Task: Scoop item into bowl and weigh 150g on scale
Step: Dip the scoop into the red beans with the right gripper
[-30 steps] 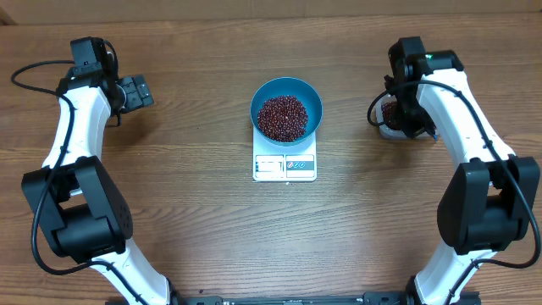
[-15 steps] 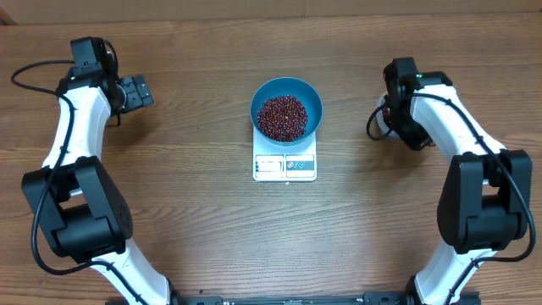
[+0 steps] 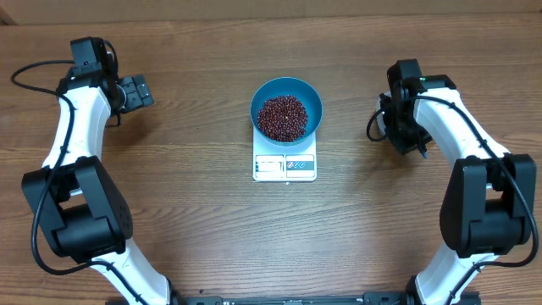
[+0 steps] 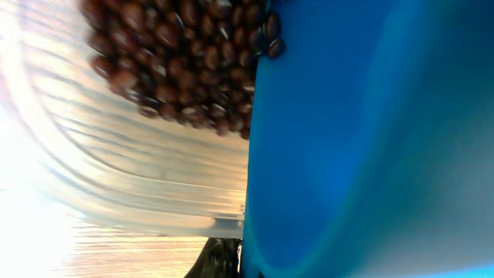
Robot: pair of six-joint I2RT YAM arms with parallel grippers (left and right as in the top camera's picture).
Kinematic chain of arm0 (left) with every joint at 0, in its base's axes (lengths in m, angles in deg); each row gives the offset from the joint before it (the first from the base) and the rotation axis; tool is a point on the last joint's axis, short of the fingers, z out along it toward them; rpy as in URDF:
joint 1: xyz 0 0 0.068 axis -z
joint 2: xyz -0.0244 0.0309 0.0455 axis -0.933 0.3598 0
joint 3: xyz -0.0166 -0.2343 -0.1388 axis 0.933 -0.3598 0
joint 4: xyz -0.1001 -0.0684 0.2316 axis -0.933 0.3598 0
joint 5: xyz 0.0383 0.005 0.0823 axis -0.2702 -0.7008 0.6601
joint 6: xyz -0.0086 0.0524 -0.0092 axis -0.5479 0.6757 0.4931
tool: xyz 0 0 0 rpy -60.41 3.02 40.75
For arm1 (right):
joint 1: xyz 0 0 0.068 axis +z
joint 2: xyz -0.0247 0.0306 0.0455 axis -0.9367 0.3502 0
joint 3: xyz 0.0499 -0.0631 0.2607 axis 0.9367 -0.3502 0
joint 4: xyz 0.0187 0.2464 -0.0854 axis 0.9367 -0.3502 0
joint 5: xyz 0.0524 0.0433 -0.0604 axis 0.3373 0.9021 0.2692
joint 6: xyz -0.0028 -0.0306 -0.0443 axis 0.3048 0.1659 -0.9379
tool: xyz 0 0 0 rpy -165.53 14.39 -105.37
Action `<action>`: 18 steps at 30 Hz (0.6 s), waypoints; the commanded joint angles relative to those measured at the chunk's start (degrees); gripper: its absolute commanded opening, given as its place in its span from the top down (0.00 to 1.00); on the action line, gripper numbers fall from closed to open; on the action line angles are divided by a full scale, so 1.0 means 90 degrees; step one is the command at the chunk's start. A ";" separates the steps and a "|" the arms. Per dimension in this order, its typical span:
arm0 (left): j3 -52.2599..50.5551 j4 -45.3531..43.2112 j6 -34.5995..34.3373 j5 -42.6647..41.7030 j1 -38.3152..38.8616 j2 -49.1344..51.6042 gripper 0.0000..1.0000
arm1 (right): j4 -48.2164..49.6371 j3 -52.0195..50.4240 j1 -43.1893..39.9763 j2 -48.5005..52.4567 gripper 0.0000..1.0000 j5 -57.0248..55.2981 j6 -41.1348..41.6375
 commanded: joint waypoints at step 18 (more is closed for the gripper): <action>0.0058 -0.0024 0.0029 0.0080 0.0017 -0.0002 0.01 | 0.0367 0.0308 0.0029 0.0153 0.96 -0.1229 0.0253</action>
